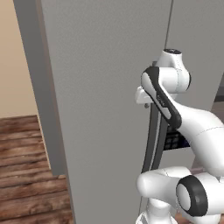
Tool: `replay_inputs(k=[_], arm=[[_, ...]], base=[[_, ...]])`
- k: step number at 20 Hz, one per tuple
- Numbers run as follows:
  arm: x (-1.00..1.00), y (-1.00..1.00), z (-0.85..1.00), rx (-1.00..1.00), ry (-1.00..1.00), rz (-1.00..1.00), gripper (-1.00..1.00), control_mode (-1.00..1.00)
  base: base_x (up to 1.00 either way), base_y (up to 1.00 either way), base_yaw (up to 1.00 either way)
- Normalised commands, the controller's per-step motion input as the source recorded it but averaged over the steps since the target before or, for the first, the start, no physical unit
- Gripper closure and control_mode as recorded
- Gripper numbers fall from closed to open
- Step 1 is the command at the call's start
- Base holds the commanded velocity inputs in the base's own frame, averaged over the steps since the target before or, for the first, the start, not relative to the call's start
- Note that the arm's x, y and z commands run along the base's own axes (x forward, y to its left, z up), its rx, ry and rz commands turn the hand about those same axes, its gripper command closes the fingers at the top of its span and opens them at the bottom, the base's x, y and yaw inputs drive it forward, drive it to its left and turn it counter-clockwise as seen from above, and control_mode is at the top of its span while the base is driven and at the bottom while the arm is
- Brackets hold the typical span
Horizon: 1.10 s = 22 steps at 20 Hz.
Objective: Open the freezer door, pick up the ice cube tray from the freezer, and place it on the dining counter.
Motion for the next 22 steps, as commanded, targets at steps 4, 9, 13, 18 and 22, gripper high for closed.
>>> replay_inputs(k=[4,9,13,18,22], arm=[[-0.53,0.01,-0.01,0.0,0.02,-0.01,-1.0,-1.0],[-0.93,-0.01,-0.19,0.0,0.23,-0.1,-1.0,-1.0],[-0.72,-0.24,-0.31,0.0,0.08,-0.08,-1.0,-1.0],[-0.33,-0.41,-0.01,-0.02,0.0,-0.04,-1.0,-1.0],[-0.27,-0.21,0.03,-0.03,0.0,0.0,-1.0,-1.0]], base=[[0.0,0.0,0.0],[0.0,0.0,0.0],[0.0,0.0,0.0],[0.0,0.0,0.0],[0.0,0.0,0.0]])
